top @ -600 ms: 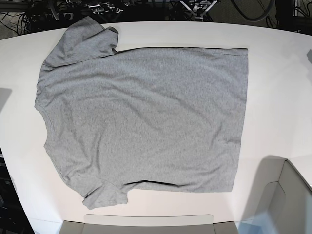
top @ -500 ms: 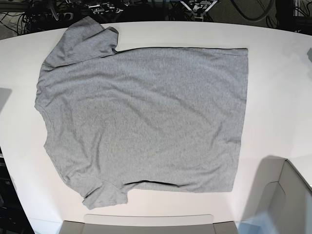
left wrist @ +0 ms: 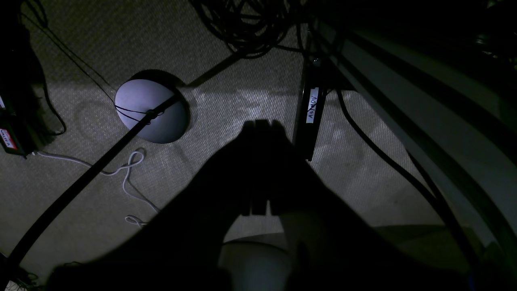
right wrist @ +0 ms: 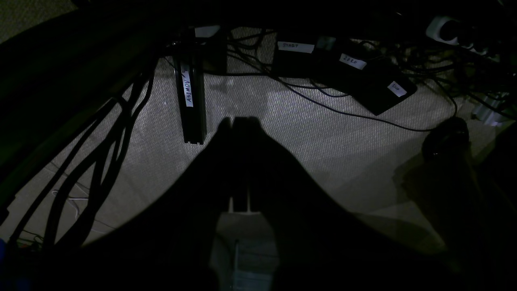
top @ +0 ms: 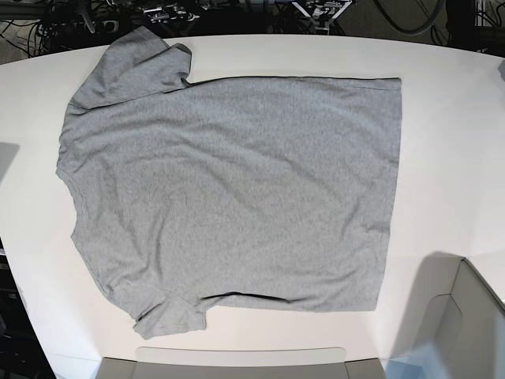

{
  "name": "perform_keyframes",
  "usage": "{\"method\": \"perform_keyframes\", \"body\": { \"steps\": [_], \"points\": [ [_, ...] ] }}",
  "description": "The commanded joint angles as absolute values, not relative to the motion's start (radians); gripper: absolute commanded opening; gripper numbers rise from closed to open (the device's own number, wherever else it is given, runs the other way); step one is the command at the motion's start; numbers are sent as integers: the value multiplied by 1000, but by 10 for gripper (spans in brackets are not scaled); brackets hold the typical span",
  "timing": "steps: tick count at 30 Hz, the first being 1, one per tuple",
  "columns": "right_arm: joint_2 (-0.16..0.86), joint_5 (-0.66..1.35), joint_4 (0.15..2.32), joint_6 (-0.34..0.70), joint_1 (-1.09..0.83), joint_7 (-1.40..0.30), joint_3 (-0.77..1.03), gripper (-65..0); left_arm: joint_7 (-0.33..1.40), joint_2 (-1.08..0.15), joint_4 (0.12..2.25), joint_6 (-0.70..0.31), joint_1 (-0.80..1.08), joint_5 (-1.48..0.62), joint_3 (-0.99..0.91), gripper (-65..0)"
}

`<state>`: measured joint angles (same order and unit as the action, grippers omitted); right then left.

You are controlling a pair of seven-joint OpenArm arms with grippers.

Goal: Fold the T-shirt properly

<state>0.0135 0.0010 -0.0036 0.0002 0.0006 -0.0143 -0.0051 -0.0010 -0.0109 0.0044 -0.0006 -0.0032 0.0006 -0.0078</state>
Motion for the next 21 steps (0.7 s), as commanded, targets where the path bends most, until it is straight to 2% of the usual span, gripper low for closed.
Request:
{"method": "perform_keyframes", "body": {
  "steps": [1,6,10,15,21],
  "points": [
    [18,2,0,7,7,-8,-4,-646,-5,-8,7,1,-5,2,-12,-648],
    [18,5,0,7,2,-5,-1,-646,-18,-8,8,-4,-4,2,-13,-649],
    [19,7,0,7,-19,53,1,-646,-189,-8,5,-4,27,1,-13,-649],
    [51,7,0,7,-116,357,2,-646,-509,-8,4,-4,139,1,-13,-648],
    [79,7,0,7,-252,759,2,-645,-984,-8,2,-4,292,7,-5,-646]
  ]
}}
